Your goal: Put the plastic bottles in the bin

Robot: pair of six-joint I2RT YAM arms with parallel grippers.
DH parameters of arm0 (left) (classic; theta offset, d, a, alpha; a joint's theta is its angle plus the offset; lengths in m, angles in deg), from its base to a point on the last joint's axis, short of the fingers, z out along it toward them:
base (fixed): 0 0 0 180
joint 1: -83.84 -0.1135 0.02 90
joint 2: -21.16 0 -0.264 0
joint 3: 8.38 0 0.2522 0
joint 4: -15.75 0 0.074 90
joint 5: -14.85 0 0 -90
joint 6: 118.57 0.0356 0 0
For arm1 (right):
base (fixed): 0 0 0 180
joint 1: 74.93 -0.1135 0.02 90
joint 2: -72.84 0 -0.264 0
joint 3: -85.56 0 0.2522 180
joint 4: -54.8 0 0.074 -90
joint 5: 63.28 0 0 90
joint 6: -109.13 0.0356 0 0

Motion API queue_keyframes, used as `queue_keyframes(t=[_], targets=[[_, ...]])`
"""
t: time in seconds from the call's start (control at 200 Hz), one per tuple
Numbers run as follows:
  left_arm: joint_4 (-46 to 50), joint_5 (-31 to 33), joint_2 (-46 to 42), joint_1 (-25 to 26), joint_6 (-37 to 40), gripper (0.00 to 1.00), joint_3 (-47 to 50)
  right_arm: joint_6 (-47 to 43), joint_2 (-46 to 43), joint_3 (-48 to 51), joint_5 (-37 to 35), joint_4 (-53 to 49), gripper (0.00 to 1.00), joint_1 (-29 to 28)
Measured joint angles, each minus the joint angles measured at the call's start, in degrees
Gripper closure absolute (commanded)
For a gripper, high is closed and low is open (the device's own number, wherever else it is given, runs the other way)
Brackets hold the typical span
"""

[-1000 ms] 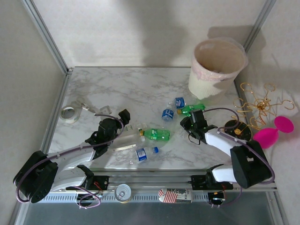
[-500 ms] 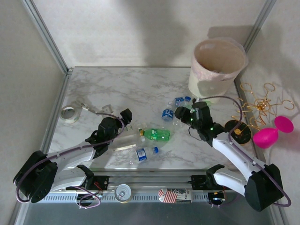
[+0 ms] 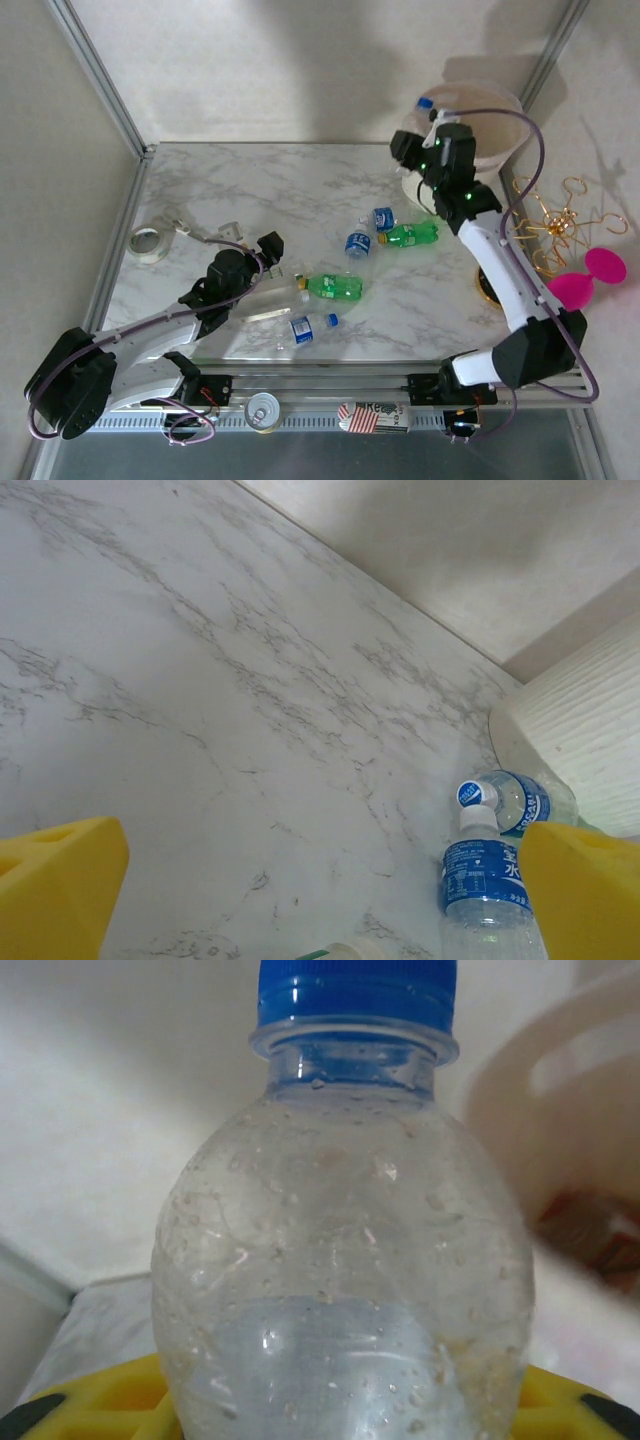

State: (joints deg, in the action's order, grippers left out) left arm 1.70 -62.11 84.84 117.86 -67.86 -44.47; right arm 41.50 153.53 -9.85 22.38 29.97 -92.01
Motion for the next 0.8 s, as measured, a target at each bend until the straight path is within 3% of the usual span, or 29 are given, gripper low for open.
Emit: queue_keyframes(t=[0.27,0.506,0.661,0.801], targets=[[0.09,-1.38,1.11,0.00,0.11,0.00,0.00,-3.21,10.51,-10.19,-5.99,1.55,0.54,8.68],[0.83,-3.04,2.05,0.00,0.24,0.00,-0.09,-5.33,18.99,-16.65,-9.97,1.81,0.51,12.09],[0.70,-3.74,3.69,0.00,0.28,0.00,-1.01,-6.69,22.58,-18.40,-10.47,0.76,0.42,12.33],[1.09,-6.03,7.37,0.00,0.94,0.00,-4.55,-7.45,23.41,-18.67,-10.64,-0.59,0.23,12.33]])
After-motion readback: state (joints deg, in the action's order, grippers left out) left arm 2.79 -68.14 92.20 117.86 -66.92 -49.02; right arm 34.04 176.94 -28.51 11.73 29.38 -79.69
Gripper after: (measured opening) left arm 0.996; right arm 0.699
